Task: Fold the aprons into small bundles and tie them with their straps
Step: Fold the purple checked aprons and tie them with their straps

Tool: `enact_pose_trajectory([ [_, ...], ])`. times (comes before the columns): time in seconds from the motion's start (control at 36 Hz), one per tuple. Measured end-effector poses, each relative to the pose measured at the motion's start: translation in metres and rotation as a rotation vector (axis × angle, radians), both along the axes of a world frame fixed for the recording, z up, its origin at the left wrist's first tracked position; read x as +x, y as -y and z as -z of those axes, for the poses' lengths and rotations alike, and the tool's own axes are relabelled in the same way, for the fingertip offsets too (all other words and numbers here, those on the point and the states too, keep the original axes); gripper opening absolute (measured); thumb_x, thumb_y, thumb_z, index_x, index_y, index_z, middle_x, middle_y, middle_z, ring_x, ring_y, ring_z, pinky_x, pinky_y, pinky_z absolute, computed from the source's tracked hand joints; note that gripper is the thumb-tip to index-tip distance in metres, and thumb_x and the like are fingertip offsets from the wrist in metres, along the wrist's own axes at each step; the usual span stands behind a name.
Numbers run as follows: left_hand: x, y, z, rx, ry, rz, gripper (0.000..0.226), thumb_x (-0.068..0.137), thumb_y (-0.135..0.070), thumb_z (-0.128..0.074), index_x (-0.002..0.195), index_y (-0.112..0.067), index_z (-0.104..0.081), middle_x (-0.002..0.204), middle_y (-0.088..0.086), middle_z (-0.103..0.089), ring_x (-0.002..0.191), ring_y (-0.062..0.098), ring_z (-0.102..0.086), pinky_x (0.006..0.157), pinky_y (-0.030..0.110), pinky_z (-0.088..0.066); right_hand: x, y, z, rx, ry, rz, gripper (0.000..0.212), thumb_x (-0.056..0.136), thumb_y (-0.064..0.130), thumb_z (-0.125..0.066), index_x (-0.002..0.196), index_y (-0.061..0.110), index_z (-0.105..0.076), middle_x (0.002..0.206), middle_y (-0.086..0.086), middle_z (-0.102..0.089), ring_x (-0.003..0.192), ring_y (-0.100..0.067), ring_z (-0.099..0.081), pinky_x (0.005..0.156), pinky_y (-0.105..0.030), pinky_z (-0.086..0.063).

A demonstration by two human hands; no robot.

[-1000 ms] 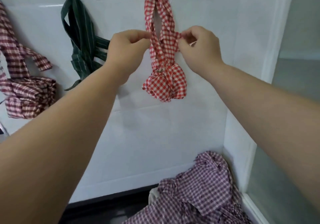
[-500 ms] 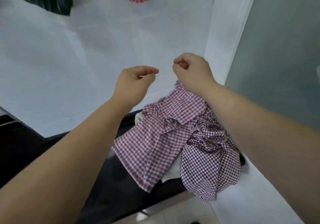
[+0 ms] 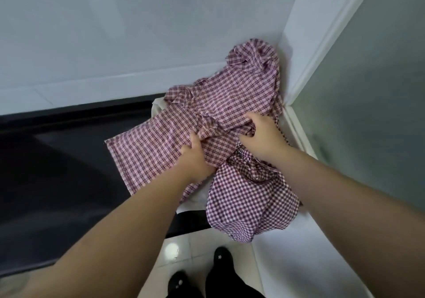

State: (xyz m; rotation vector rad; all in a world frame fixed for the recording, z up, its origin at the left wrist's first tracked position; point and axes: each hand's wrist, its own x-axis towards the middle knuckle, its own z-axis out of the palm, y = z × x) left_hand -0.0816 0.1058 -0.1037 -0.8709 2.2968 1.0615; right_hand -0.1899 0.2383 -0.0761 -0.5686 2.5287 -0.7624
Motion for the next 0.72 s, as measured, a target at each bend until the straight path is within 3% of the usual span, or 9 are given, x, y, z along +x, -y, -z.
enact_pose_trajectory([
  [0.03,-0.002,0.001,0.004,-0.027,-0.040,-0.042,0.102,0.090,-0.020,-0.063,0.151,-0.018,0.019,0.138,0.019,-0.044,0.114,0.031,-0.055,0.094,0.038,-0.051,-0.001,0.000,0.000,-0.002,0.011,-0.006,0.068,0.092,0.023,-0.061,0.150,0.019,-0.025,0.150,-0.005,-0.027,0.132,-0.023,-0.038,0.108,-0.030,-0.031],
  [0.08,-0.006,0.008,0.007,-0.115,-0.092,-0.051,0.072,0.092,-0.020,-0.059,0.149,-0.011,-0.017,0.113,0.007,-0.060,0.091,0.020,-0.057,0.073,0.027,-0.050,-0.004,0.003,-0.002,0.001,0.034,-0.030,0.074,0.091,0.023,-0.063,0.151,0.020,-0.021,0.152,-0.005,-0.025,0.134,-0.024,-0.036,0.109,-0.031,-0.029],
  [0.14,-0.009,0.014,0.005,-0.195,-0.085,0.023,0.039,0.094,-0.022,-0.058,0.131,-0.014,-0.050,0.116,0.005,-0.062,0.090,0.018,-0.055,0.073,0.025,-0.044,-0.008,0.008,-0.004,-0.008,0.043,-0.059,0.076,0.089,0.023,-0.064,0.151,0.021,-0.020,0.150,-0.005,-0.027,0.134,-0.025,-0.036,0.110,-0.033,-0.031],
  [0.19,-0.011,0.018,0.004,-0.228,-0.093,0.040,0.026,0.096,-0.023,-0.054,0.121,-0.017,-0.060,0.119,0.007,-0.060,0.095,0.020,-0.058,0.078,0.025,-0.046,-0.010,0.015,-0.008,-0.013,0.045,-0.078,0.075,0.090,0.022,-0.063,0.152,0.023,-0.020,0.150,-0.005,-0.026,0.132,-0.025,-0.039,0.107,-0.032,-0.033],
  [0.25,-0.013,0.020,0.005,-0.234,-0.133,0.008,0.021,0.098,-0.026,-0.049,0.111,-0.018,-0.063,0.115,0.010,-0.058,0.094,0.024,-0.060,0.083,0.033,-0.052,-0.010,0.022,-0.011,0.001,0.030,-0.100,0.075,0.092,0.020,-0.062,0.152,0.023,-0.017,0.151,-0.006,-0.021,0.129,-0.025,-0.040,0.104,-0.029,-0.033],
  [0.36,-0.008,0.032,-0.006,-0.127,-0.354,-0.278,0.015,0.101,-0.021,-0.041,0.099,-0.013,-0.053,0.086,0.005,-0.056,0.063,0.014,-0.050,0.051,0.024,-0.041,-0.004,0.035,-0.012,0.040,0.010,-0.143,0.078,0.091,0.016,-0.062,0.152,0.026,-0.015,0.154,-0.004,-0.012,0.133,-0.026,-0.035,0.100,-0.029,-0.035],
  [0.56,0.052,0.096,-0.049,-0.239,-0.646,-0.689,0.014,0.102,-0.020,-0.034,0.101,-0.011,-0.044,0.077,-0.005,-0.047,0.065,0.006,-0.043,0.051,0.021,-0.032,0.034,0.093,-0.028,0.119,-0.210,-0.283,0.090,0.085,0.025,-0.068,0.151,0.032,-0.009,0.158,-0.005,-0.006,0.142,-0.034,-0.014,0.114,-0.046,-0.021],
  [0.67,0.114,0.152,-0.064,-0.277,-0.721,-0.894,0.013,0.103,-0.019,-0.031,0.100,-0.009,-0.039,0.075,-0.004,-0.043,0.062,0.007,-0.039,0.050,0.022,-0.033,0.077,0.155,-0.035,0.111,-0.409,-0.207,0.081,0.089,0.018,-0.059,0.151,0.029,-0.007,0.147,-0.013,-0.035,0.130,-0.037,-0.036,0.103,-0.046,-0.036],
  [0.72,0.144,0.183,-0.071,-0.324,-0.748,-0.936,0.013,0.103,-0.019,-0.029,0.100,-0.009,-0.037,0.075,-0.003,-0.042,0.063,0.009,-0.039,0.052,0.025,-0.034,0.095,0.187,-0.036,0.073,-0.411,-0.193,0.064,0.092,0.015,-0.052,0.148,0.023,-0.023,0.128,-0.013,-0.055,0.113,-0.035,-0.053,0.088,-0.041,-0.045],
])
